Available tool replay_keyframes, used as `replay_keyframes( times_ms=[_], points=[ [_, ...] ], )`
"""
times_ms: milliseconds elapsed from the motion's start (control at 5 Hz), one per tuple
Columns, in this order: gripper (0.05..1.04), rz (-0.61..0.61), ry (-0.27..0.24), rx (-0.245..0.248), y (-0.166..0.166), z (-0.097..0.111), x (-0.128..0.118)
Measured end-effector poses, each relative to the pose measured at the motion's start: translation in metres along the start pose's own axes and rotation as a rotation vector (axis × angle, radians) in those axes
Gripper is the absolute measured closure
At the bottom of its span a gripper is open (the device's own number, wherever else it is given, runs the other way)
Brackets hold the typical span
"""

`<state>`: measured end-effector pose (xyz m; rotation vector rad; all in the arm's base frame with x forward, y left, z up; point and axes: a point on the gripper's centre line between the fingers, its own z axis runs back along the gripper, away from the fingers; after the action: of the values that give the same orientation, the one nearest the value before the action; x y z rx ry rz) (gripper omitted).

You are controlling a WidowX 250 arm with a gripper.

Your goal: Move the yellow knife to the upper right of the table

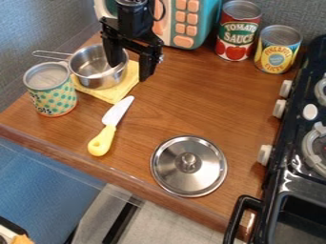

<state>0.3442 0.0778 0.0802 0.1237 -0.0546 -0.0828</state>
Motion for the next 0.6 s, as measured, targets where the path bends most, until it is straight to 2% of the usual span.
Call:
replay_keyframes(
  times_ms=[200, 400, 600],
  points=[
    [0.083, -0.002, 0.032, -0.013, -0.002, -0.011, -0.004],
    [0.083, -0.021, 0.084, -0.050, -0.010, -0.025, -0.030],
    [0.082, -0.035, 0.064, -0.052, -0.009, -0.019, -0.047]
  ],
)
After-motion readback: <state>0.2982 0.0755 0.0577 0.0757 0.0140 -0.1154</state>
